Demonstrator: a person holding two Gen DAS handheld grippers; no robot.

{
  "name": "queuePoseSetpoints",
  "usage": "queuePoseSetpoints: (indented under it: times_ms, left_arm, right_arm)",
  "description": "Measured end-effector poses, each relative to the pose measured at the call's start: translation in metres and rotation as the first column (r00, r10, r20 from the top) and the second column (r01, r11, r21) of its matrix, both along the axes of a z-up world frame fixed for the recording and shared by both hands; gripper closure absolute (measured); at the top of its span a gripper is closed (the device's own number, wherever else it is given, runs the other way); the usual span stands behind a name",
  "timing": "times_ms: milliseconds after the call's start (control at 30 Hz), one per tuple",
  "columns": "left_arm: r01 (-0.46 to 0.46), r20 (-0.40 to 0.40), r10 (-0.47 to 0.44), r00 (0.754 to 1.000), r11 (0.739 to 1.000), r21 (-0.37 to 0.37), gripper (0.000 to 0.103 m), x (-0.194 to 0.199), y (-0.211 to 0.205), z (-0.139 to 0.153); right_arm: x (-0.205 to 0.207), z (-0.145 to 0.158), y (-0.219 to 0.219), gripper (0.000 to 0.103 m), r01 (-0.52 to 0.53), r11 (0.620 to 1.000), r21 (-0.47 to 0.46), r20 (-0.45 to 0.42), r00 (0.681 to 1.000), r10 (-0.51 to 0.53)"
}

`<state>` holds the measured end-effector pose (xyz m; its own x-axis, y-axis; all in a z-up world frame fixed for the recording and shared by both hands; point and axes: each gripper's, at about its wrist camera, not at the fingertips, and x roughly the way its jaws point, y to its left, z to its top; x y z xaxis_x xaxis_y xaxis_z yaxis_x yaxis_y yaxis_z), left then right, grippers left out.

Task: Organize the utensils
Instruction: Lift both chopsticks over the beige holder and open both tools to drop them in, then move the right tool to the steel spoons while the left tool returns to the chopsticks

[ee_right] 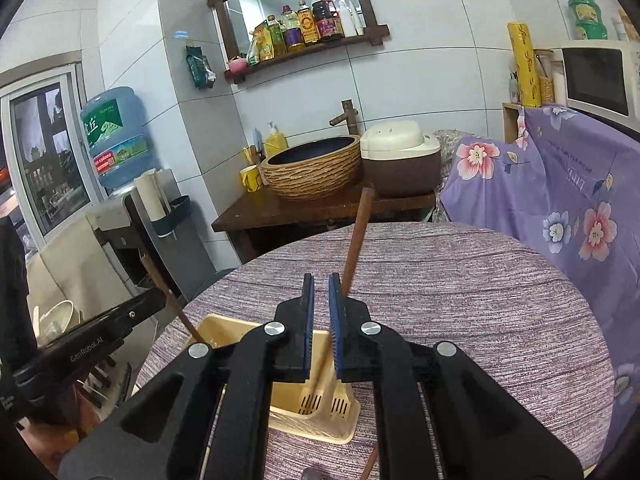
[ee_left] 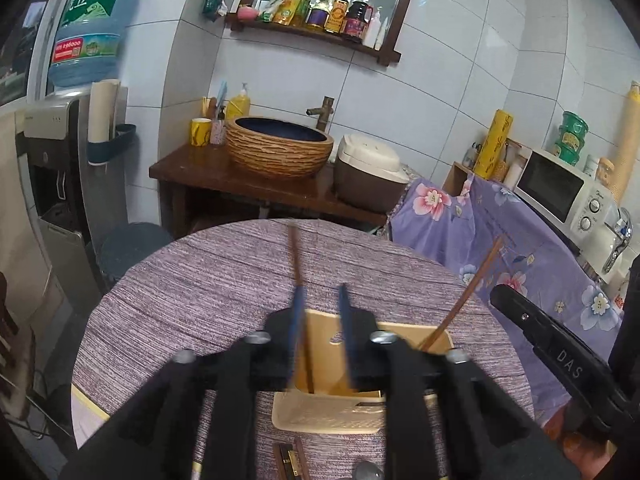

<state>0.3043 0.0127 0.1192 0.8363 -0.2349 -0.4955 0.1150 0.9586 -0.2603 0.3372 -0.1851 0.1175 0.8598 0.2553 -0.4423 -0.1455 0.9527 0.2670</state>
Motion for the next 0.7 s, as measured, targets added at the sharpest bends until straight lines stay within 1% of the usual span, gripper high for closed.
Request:
queuePoseSetpoints:
  times_ms: [33, 67, 100, 167, 233, 300, 400, 467, 567, 700]
  left_arm:
    - [-0.002, 0.009, 0.002, 1.000, 1.000, -0.006, 0.043, -0.004, 0.001, -0.001]
    - [-0.009, 0.021, 0.009, 1.000, 1.000, -0.011, 0.037, -0.008, 0.003, -0.001]
    - [-0.014, 0.028, 0.015, 0.999, 1.000, -0.010, 0.037, -0.012, 0.005, -0.001]
    - [-0.014, 0.014, 0.014, 1.000, 1.000, -0.004, 0.036, -0.019, 0.006, -0.004]
    - [-0.015, 0.000, 0.015, 1.000, 1.000, -0.013, 0.033, -0.029, 0.010, -0.009]
    - [-0.021, -0.018, 0.021, 1.000, 1.000, -0.004, 0.032, -0.038, 0.013, -0.018]
    - [-0.036, -0.054, 0.039, 0.998, 0.998, 0.052, 0.032, -0.053, 0.014, -0.040]
    - [-0.032, -0.092, 0.039, 0.995, 0.996, 0.083, 0.032, -0.061, 0.014, -0.057]
    - [-0.018, -0.175, 0.036, 0.984, 0.994, 0.105, 0.035, -0.072, 0.014, -0.088]
    - [0.006, -0.265, 0.026, 0.964, 0.993, 0.117, 0.045, -0.086, 0.010, -0.125]
  right_arm:
    - [-0.001, -0.001, -0.001, 0.078, 0.001, 1.000, 0.004, -0.003, 1.000, -0.001]
    - [-0.004, -0.002, -0.003, 0.072, 0.008, 1.000, 0.004, -0.005, 1.000, -0.008]
    - [-0.007, -0.004, -0.004, 0.064, 0.021, 1.000, -0.001, -0.008, 1.000, -0.021]
    - [-0.015, -0.007, -0.007, 0.063, 0.038, 0.999, -0.004, -0.014, 0.999, -0.038]
    - [-0.023, -0.011, -0.010, 0.062, 0.035, 0.999, -0.007, -0.023, 0.999, -0.035]
    - [-0.033, -0.018, -0.012, 0.061, 0.035, 0.999, -0.027, -0.040, 0.999, -0.036]
    - [-0.046, -0.032, -0.011, 0.056, 0.030, 0.997, -0.064, -0.070, 0.997, -0.034]
    - [-0.056, -0.048, -0.010, 0.056, 0.018, 0.996, -0.087, -0.113, 0.993, -0.028]
    - [-0.073, -0.077, -0.006, 0.056, -0.005, 0.994, -0.110, -0.180, 0.984, -0.015]
    - [-0.090, -0.115, 0.006, 0.056, -0.050, 0.987, -0.154, -0.251, 0.968, 0.010]
